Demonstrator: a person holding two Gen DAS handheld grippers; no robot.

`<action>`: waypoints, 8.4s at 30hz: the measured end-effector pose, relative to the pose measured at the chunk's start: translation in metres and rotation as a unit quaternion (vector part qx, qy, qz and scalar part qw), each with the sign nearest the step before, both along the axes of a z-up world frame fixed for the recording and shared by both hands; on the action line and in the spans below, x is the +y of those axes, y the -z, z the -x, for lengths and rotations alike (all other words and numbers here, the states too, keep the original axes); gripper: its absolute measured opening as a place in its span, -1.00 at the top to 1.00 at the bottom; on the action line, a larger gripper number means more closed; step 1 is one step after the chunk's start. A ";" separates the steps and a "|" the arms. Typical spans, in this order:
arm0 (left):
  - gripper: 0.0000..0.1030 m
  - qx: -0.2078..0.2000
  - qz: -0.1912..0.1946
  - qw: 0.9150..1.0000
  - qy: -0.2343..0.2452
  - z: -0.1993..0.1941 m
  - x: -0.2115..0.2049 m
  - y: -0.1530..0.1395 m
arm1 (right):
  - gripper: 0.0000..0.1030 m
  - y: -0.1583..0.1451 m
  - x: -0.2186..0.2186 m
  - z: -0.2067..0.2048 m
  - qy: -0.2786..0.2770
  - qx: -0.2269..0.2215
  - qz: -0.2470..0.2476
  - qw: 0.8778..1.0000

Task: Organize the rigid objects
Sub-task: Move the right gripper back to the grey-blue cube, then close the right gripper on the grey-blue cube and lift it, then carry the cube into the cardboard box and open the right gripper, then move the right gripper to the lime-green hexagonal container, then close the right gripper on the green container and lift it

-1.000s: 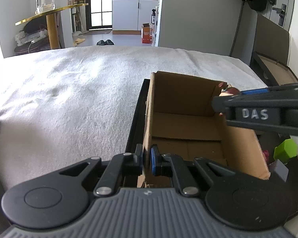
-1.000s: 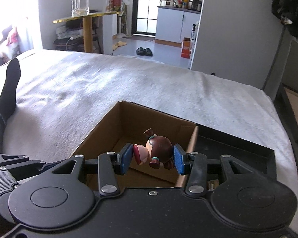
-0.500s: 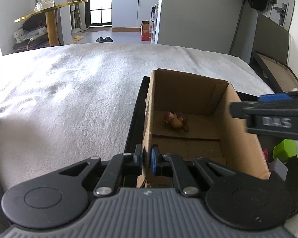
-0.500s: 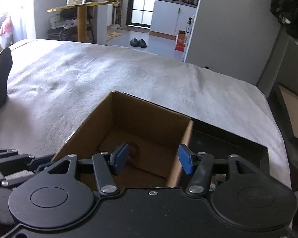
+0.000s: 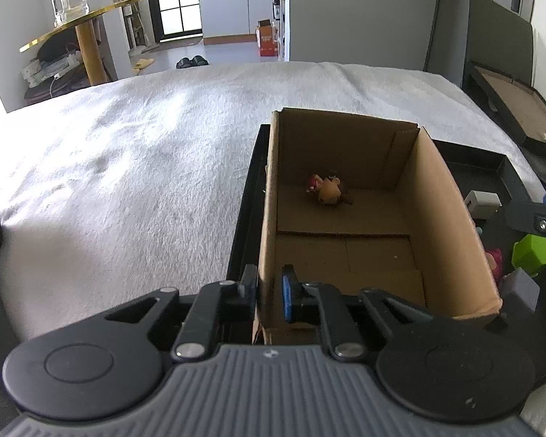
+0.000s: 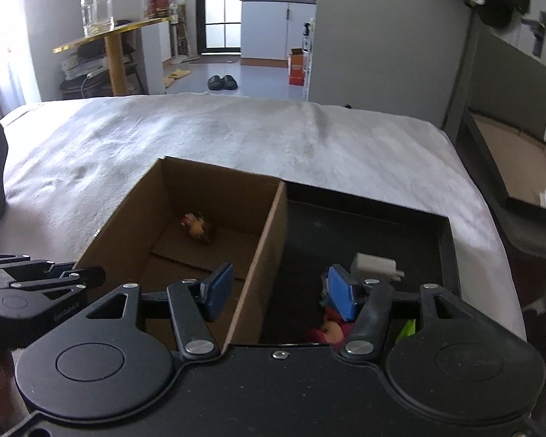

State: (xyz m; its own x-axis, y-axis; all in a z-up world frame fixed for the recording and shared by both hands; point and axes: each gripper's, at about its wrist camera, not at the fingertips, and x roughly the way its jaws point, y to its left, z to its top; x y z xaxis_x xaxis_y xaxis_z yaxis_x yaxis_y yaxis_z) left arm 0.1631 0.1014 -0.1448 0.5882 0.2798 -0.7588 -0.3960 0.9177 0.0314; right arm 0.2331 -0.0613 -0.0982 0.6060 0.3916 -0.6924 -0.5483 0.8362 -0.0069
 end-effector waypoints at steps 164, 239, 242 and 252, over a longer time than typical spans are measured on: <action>0.15 -0.013 -0.003 1.000 -0.013 0.006 -0.003 -0.009 | -0.32 0.009 0.015 -0.002 -0.031 -0.023 0.038 0.999; -0.64 0.071 -0.084 0.994 -0.026 -0.039 -0.041 -0.002 | 0.04 0.103 -0.137 -0.060 0.118 0.042 -0.092 0.988; -0.64 0.066 -0.079 0.994 -0.028 -0.036 -0.039 -0.004 | 0.04 0.096 -0.134 -0.057 0.113 0.035 -0.089 0.989; -0.64 0.050 -0.064 0.996 -0.037 -0.032 -0.032 -0.003 | 0.04 0.069 -0.115 -0.049 0.092 0.015 -0.074 0.993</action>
State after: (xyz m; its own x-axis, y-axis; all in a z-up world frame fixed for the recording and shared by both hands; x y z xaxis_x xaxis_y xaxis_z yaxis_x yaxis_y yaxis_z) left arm 0.1953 0.0691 -0.1413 0.4853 0.4171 -0.7684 -0.4508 0.8724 0.1889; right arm 0.2818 -0.1767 -0.1668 0.6568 0.3753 -0.6540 -0.3842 0.9129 0.1380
